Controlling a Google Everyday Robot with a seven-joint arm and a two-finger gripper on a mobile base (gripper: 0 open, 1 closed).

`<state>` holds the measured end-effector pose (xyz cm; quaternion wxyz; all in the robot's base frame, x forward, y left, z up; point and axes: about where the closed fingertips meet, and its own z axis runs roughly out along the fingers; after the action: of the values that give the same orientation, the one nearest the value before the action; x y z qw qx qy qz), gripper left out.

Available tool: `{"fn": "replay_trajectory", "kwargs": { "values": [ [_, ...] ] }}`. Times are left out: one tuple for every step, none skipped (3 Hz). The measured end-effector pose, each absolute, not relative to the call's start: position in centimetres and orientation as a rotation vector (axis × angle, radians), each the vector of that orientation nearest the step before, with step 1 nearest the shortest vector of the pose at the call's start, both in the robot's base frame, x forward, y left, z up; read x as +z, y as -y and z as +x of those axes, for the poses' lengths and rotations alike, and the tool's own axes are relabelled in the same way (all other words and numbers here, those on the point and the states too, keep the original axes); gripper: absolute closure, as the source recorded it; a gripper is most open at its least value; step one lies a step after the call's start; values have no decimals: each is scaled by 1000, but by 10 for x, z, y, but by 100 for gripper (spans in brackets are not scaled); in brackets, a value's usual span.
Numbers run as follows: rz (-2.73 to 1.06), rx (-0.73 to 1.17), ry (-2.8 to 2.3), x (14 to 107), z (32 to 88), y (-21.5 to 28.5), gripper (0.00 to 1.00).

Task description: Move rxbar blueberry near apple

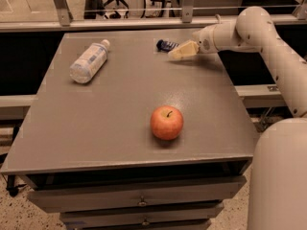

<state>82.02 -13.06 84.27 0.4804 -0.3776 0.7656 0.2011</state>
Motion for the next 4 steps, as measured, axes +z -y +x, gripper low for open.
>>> {"fn": "replay_trajectory", "kwargs": {
  "values": [
    [-935,511,-1863,836,808,130,37],
    [-935,523,-1870,829,796,134,61],
    [-937,526,-1859,832,790,135,83],
    [-949,520,-1821,848,787,133,100]
  ]
}}
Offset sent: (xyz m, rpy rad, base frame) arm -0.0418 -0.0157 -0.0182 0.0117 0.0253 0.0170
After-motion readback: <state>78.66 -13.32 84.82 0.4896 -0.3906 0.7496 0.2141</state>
